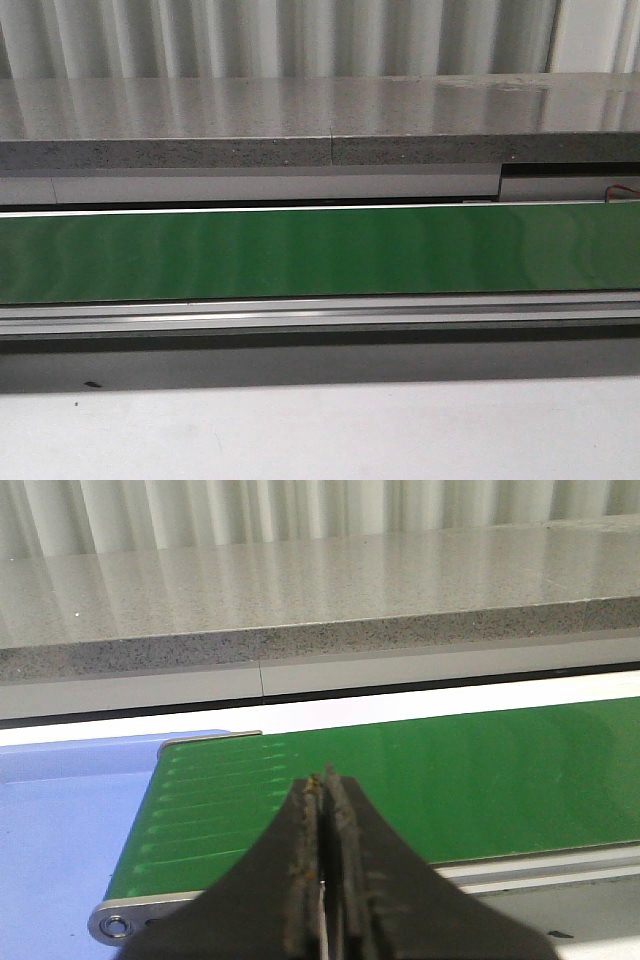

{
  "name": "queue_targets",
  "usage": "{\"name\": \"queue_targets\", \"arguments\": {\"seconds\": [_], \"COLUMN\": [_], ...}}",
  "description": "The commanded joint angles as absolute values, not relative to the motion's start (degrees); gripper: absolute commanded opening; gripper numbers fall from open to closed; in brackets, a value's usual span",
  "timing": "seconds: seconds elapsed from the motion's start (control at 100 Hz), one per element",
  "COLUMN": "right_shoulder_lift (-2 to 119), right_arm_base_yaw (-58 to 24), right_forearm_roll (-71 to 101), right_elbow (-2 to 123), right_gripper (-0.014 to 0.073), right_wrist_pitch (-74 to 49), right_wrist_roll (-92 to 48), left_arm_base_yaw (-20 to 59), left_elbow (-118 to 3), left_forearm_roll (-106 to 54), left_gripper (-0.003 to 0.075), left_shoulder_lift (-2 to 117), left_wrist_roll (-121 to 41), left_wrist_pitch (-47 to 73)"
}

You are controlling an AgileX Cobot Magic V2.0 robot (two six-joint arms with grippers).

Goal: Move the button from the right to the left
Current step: 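Lower the right gripper and close it around the button's black body, then lift the button with the right gripper and place it on the belt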

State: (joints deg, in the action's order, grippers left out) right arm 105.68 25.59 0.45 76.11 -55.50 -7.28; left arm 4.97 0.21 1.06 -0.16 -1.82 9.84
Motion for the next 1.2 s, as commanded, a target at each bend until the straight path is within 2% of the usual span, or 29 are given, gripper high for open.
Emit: {"name": "queue_targets", "arguments": {"seconds": [0.0,0.46,0.51,0.63,0.73,1.19], "right_shoulder_lift": [105.34,113.63,114.13,114.43,114.23,103.18], "right_arm_base_yaw": [25.82,25.82,25.82,25.82,25.82,22.42], "right_forearm_roll": [0.00,0.00,0.00,0.00,0.00,1.54], "right_elbow": [79.03,83.49,83.53,83.60,84.58,90.71], "right_gripper": [0.0540,0.0527,0.0479,0.0279,0.0197,0.0195], "right_wrist_pitch": [-55.36,-56.35,-56.87,-57.08,-57.35,-64.54], "right_wrist_roll": [-9.61,-10.66,-10.66,-10.66,-10.66,-10.12], "left_arm_base_yaw": [5.01,5.01,5.01,5.01,5.01,5.01], "left_elbow": [2.43,2.43,2.43,2.43,2.43,2.43], "left_forearm_roll": [0.89,0.89,0.89,0.89,0.89,0.89], "left_gripper": [-0.0020,-0.0020,-0.0020,-0.0021,-0.0020,-0.0020], "left_shoulder_lift": [-1.98,-1.98,-1.98,-1.98,-1.98,-1.98], "left_wrist_roll": [-1.35,-1.35,-1.35,-1.35,-1.35,-1.35], "left_wrist_pitch": [5.30,5.20,5.20,5.20,5.20,5.20]}}
